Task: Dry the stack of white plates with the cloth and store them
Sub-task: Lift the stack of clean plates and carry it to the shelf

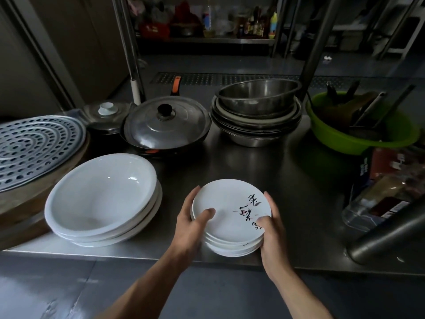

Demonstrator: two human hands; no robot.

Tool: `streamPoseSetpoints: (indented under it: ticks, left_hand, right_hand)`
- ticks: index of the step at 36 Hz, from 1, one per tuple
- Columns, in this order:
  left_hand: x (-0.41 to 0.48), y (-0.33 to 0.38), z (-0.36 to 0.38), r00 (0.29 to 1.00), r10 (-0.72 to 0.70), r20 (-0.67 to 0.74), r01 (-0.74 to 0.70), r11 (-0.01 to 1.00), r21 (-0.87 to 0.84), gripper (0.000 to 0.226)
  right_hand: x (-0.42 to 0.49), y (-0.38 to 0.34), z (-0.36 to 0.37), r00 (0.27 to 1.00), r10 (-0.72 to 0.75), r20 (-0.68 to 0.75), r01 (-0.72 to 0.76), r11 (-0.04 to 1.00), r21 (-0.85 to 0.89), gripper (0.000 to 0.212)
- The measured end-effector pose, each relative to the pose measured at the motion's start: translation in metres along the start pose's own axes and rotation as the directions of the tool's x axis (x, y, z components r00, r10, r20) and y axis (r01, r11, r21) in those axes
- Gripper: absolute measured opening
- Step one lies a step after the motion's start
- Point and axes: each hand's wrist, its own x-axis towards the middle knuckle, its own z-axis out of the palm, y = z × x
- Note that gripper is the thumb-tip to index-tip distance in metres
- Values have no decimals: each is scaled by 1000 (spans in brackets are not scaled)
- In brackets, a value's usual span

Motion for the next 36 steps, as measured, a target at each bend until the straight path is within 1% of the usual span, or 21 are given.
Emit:
streamPoseSetpoints:
  ticks: [8, 14, 20, 22, 24, 27, 31, 34, 36]
  left_hand:
    - [16, -7, -1, 1000, -7, 5, 7, 1000, -28, 69]
    - [32, -9, -6, 999, -42, 24, 43, 998, -39, 68]
    - [34, -10, -3, 1000, 14, -27, -13, 1000, 25, 66]
    - [34, -12, -2, 998, 37, -43, -35, 998, 55, 62]
    - [36, -11, -2, 995, 78, -65, -72, 993, 94, 57]
    - [41, -5, 0, 987, 139, -85, -124, 979, 163, 53]
    - [48, 2, 3, 987, 130, -90, -114, 980, 166, 58]
    - [50, 3, 3, 988, 132, -77, -116, 976, 183, 61]
    - [49, 3, 4, 987, 142, -74, -124, 971, 206, 60]
  right_hand:
    - [7, 6, 5, 1000, -19, -6, 19, 1000, -5, 71]
    - [12, 11, 11, 999, -28, -19, 28, 1000, -6, 66]
    - [21, 7, 10, 998, -44, -38, 42, 998, -54, 64]
    - [26, 5, 8, 999, -41, -31, 38, 996, -85, 64]
    - [30, 2, 6, 999, -37, -25, 34, 992, -121, 65]
    - [34, -1, 8, 997, -45, -54, 37, 988, -150, 64]
    - [38, -5, 12, 996, -45, -80, 30, 983, -179, 65]
    - [41, -7, 10, 998, -30, -59, 18, 980, -196, 65]
    - [43, -7, 8, 999, -28, -37, 19, 975, -222, 61]
